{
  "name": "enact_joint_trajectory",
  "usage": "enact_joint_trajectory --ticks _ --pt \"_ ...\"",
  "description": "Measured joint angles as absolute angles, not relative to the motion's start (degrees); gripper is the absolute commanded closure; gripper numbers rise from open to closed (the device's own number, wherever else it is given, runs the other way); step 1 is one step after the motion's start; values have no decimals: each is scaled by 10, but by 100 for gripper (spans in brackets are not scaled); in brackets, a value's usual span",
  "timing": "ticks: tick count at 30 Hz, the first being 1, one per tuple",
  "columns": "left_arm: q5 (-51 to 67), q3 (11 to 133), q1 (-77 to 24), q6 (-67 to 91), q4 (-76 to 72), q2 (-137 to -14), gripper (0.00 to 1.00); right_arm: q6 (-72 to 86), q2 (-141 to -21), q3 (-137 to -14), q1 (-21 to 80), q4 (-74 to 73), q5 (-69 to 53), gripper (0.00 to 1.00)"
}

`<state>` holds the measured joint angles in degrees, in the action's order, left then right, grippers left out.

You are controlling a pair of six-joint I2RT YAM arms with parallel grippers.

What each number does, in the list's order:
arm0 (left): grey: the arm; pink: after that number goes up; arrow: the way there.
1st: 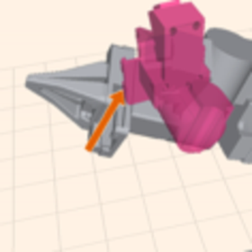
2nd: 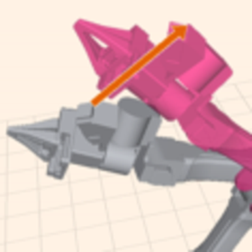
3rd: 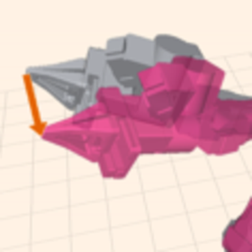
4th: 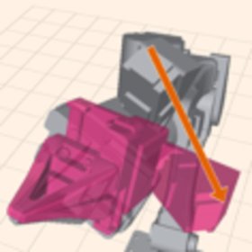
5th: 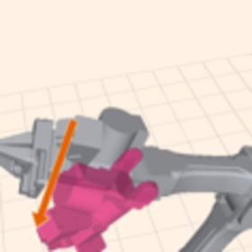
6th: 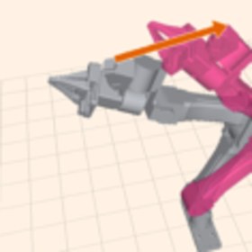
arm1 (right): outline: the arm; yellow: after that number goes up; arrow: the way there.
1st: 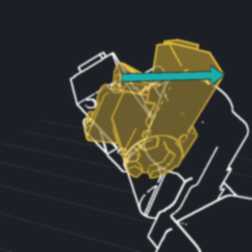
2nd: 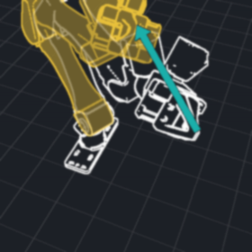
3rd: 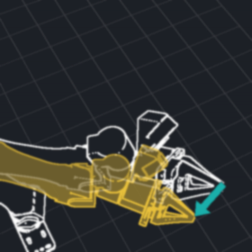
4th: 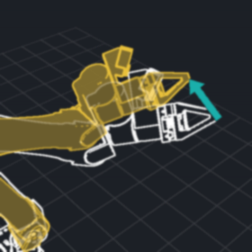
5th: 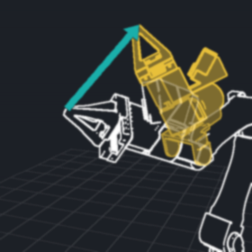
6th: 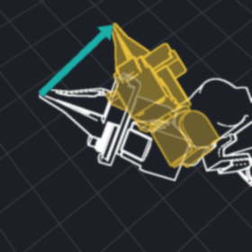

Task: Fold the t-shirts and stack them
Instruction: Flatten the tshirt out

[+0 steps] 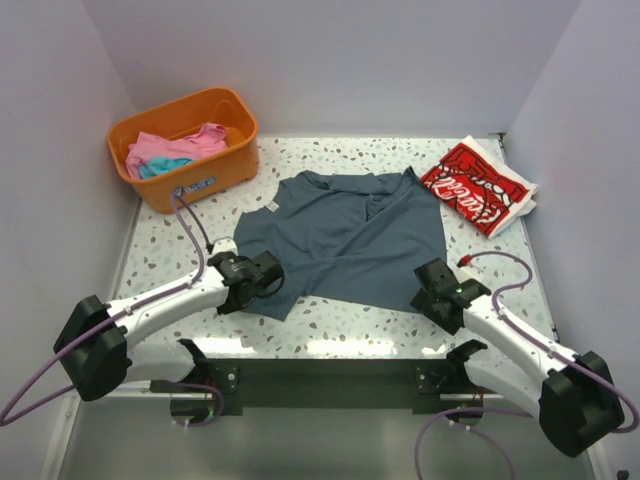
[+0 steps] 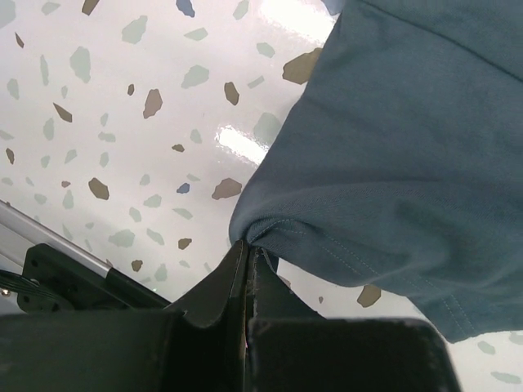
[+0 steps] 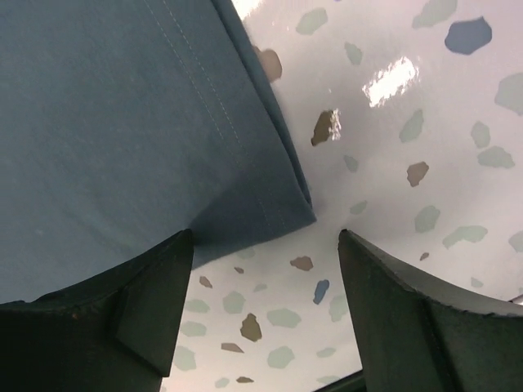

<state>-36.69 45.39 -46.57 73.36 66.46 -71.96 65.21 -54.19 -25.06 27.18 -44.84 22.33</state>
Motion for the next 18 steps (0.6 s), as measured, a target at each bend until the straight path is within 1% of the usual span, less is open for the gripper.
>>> enact_joint_trajectory --ticks 2,6,11,12,14,15,17,18 --pt "-367 454 -465 734 665 -709 100 648 -549 -251 269 -432 233 32" --pt "-367 454 -465 733 665 -685 100 645 -554 -241 261 -383 250 30" --pt "-367 455 -465 730 663 -681 100 630 -582 -243 246 -324 263 36" --pt "-367 455 -465 729 663 -681 100 627 -585 -243 243 -315 264 44" --pt "-367 455 -465 729 663 -682 100 620 -592 -242 239 -296 263 54" --pt "-367 455 -465 729 663 -682 100 618 -592 -240 238 -287 263 67" --pt "-367 456 -465 729 663 -682 100 614 -592 -236 236 -273 258 81" --pt "-367 457 -465 728 663 -682 100 613 -589 -234 235 -269 256 94"
